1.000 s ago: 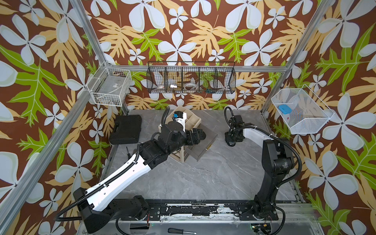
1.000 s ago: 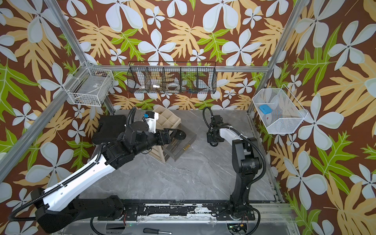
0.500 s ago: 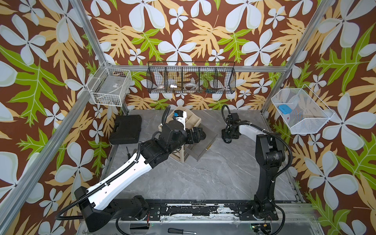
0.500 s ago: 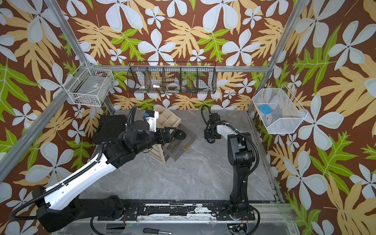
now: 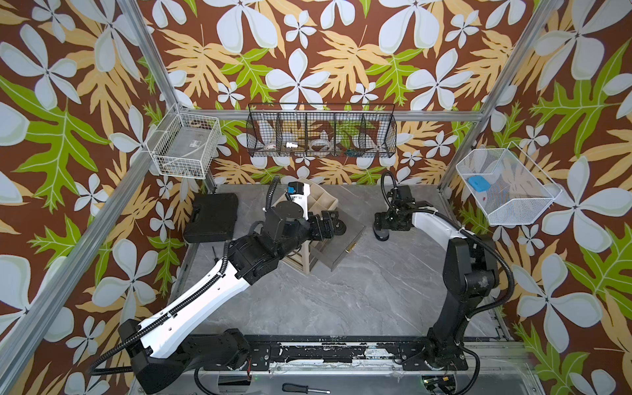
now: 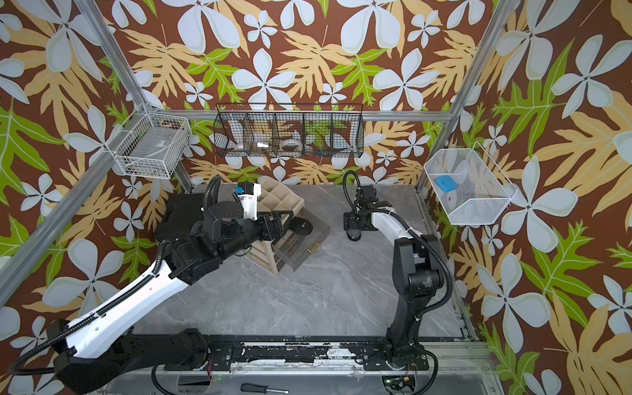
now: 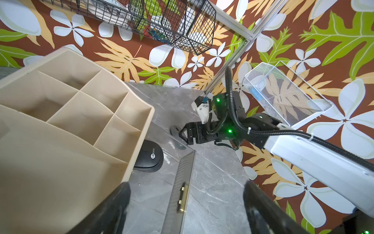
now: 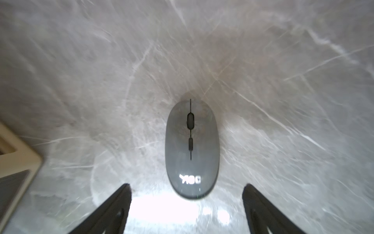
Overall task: Take the mice out of the drawer
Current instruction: Place the mouse at the center of the board, then pick up the mouse from the drawer.
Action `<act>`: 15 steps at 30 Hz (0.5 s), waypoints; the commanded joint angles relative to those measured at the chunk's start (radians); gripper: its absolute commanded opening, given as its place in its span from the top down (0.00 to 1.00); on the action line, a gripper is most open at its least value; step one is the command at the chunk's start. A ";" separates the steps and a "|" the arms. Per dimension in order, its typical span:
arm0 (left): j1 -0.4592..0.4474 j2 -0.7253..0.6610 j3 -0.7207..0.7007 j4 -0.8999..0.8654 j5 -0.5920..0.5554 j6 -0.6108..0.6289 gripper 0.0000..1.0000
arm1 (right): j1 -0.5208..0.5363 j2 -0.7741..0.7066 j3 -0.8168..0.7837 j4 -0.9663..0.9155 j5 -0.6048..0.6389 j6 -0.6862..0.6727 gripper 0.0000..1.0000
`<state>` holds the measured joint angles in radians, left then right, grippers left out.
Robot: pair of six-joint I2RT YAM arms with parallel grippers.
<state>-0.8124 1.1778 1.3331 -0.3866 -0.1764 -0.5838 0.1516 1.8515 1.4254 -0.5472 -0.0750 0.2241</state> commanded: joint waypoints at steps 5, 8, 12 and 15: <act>0.001 -0.058 -0.039 0.011 -0.028 0.011 0.09 | 0.001 -0.176 -0.066 -0.052 -0.057 0.025 0.12; 0.001 -0.086 -0.066 0.011 -0.034 0.003 0.09 | 0.001 -0.248 -0.078 -0.077 -0.111 0.031 0.12; 0.001 -0.134 -0.118 0.023 -0.050 -0.010 0.09 | 0.035 -0.336 -0.073 -0.101 -0.151 0.029 0.12; 0.001 -0.178 -0.167 0.040 -0.074 -0.026 0.08 | 0.102 -0.364 -0.014 -0.155 -0.126 0.012 0.12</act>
<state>-0.8124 1.0233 1.1889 -0.3847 -0.2146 -0.5907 0.2161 1.5051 1.3769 -0.6525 -0.1852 0.2508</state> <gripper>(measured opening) 0.915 0.880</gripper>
